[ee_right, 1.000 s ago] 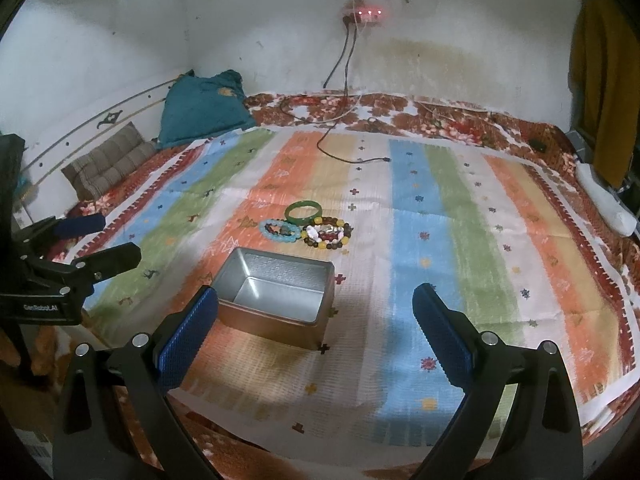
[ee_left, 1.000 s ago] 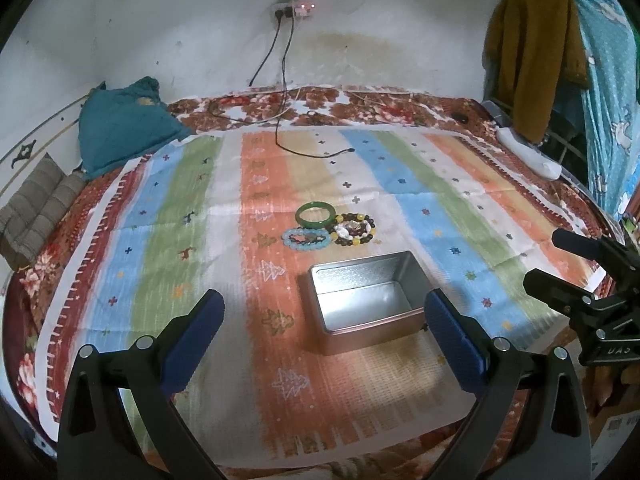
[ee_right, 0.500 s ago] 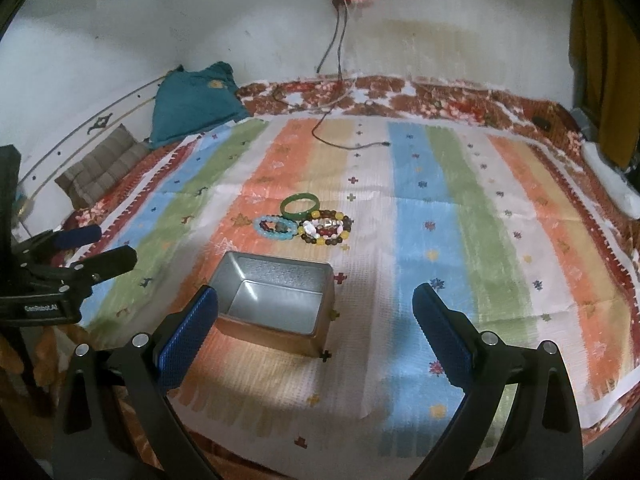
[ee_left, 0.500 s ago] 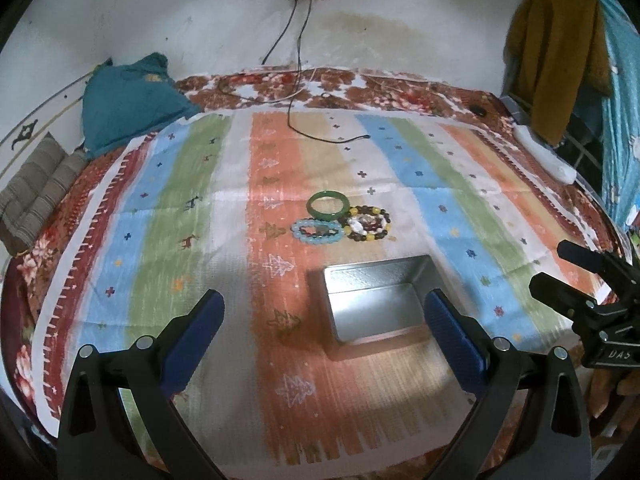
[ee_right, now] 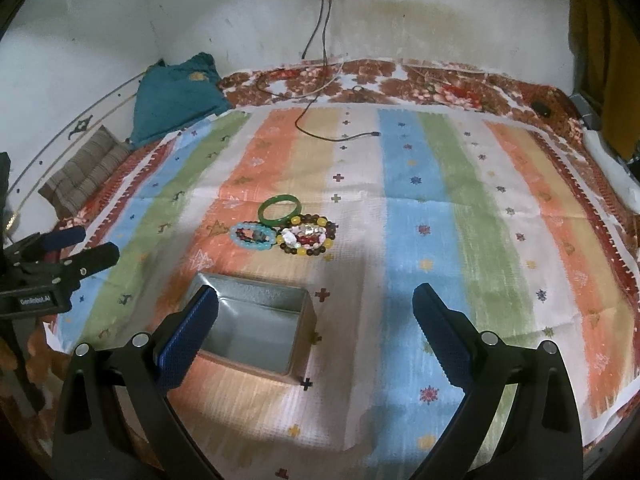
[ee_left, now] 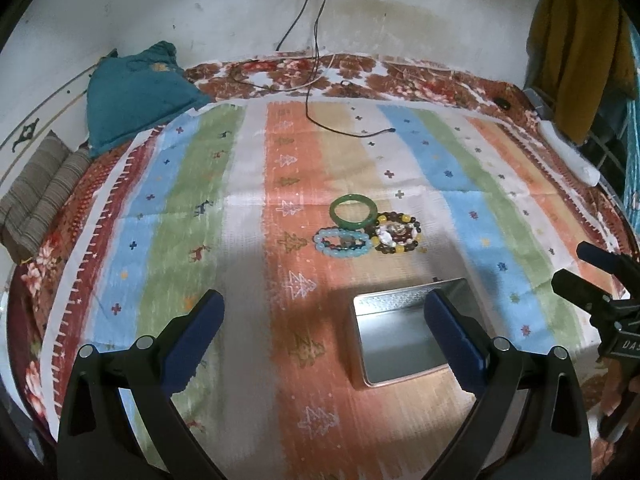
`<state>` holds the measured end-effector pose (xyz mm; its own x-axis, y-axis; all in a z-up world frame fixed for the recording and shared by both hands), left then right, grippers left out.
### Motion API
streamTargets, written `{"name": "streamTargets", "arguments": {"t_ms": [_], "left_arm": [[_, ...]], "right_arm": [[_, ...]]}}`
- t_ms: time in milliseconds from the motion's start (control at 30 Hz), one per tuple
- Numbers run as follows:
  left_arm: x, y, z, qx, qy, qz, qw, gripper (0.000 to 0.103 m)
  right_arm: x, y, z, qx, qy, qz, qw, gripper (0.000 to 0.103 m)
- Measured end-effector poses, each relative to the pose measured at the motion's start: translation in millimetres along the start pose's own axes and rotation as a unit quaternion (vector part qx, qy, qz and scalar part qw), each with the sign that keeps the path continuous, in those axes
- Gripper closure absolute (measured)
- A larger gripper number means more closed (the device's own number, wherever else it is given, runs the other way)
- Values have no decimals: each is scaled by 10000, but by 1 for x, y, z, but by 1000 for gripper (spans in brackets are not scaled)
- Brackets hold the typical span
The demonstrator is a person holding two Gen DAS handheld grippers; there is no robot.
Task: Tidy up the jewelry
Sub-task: 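Lower both open tools over the bracelet pile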
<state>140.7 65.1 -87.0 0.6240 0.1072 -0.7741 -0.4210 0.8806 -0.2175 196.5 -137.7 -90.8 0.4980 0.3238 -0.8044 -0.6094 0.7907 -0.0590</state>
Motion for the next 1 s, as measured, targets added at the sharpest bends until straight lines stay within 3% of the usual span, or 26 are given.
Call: {"name": "streamTargets", "arguments": {"t_ms": [133,233,333,800,1000], "left_arm": [[11,0,6,60,78,92,9999,6],[21,-2,8,-15,280,-43,9996,6],[24,-5,12,141,171,155,9996,6],[55,-11,26,278,377,332,9983,6],[76,-7,29,129,661,356,9971,6]], "right_arm": [[9,-3,6,-4,66,18,10000,4],[15,-5,9,20,114,53,9999,4],[21,-5,12,-12,167,61,9998,4],[55,-7,30,-67,395,204,9990,4],[77,-11,31,-163,638,117,9978,4]]}}
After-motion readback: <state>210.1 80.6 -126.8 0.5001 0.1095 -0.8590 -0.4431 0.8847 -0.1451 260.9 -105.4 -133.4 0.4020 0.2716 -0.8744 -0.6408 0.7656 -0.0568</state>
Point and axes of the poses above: each gripper's, at about its wrist camera, not at the fingertips, and x roughly the way its jaws point, y to its left, z to its top, the point moved 9 cm from there along x, roughly the way its jaws point, and after that the axes turned 15 degrees about -x, right-handed, at the moved point
